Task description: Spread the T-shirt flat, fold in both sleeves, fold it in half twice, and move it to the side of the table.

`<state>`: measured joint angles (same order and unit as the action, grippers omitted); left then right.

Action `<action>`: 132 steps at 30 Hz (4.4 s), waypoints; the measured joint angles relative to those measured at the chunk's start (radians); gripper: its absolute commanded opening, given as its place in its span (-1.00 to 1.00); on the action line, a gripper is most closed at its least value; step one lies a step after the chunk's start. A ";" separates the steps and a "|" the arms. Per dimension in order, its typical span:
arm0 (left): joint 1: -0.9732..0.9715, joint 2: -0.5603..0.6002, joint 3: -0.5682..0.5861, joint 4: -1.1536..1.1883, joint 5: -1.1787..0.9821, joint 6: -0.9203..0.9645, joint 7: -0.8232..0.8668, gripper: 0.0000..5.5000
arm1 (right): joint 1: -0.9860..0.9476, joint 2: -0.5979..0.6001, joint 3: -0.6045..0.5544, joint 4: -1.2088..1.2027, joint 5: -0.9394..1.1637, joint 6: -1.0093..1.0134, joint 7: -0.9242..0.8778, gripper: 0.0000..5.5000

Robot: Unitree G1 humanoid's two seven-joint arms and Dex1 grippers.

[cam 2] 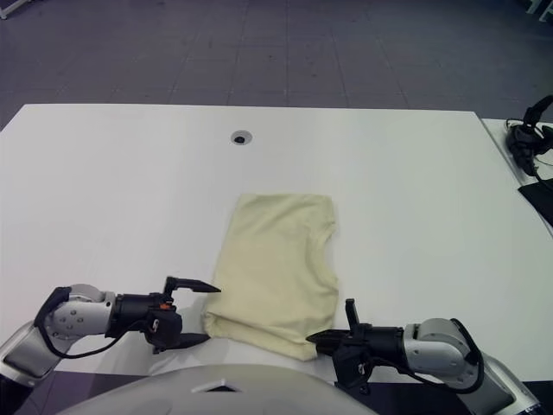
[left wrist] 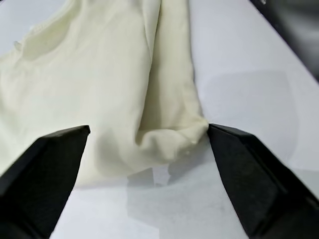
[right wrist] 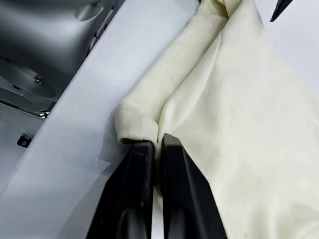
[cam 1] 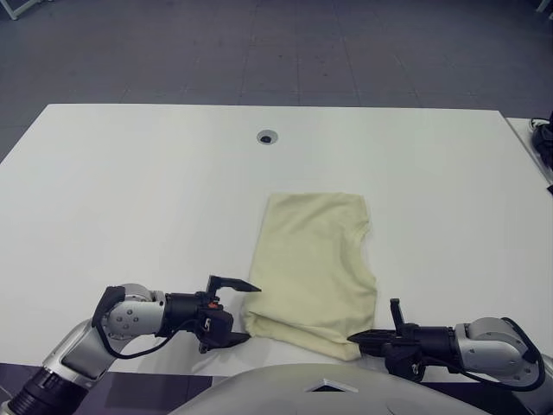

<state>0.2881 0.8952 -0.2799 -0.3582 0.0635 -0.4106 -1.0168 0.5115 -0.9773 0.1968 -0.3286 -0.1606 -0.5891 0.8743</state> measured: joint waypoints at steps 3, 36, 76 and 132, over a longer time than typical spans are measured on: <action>0.008 0.005 -0.007 -0.010 -0.010 0.016 -0.014 0.16 | 0.003 0.000 0.000 0.000 0.000 0.001 -0.006 -0.99; 0.075 0.104 0.074 -0.053 -0.126 0.075 -0.042 -1.00 | -0.044 -0.005 -0.010 0.008 0.239 0.156 0.070 -0.99; -0.254 0.175 0.261 -0.076 -0.637 0.565 -0.345 -1.00 | -0.469 0.011 -0.228 -0.009 0.826 0.775 0.390 -0.99; -0.567 -0.221 0.413 0.482 -0.419 0.436 0.049 0.73 | -0.986 0.491 0.046 0.616 0.191 0.335 0.146 0.95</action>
<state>-0.2792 0.6747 0.1327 0.1234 -0.3556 0.0251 -0.9680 -0.4745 -0.4860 0.2430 0.2878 0.0307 -0.2544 1.0199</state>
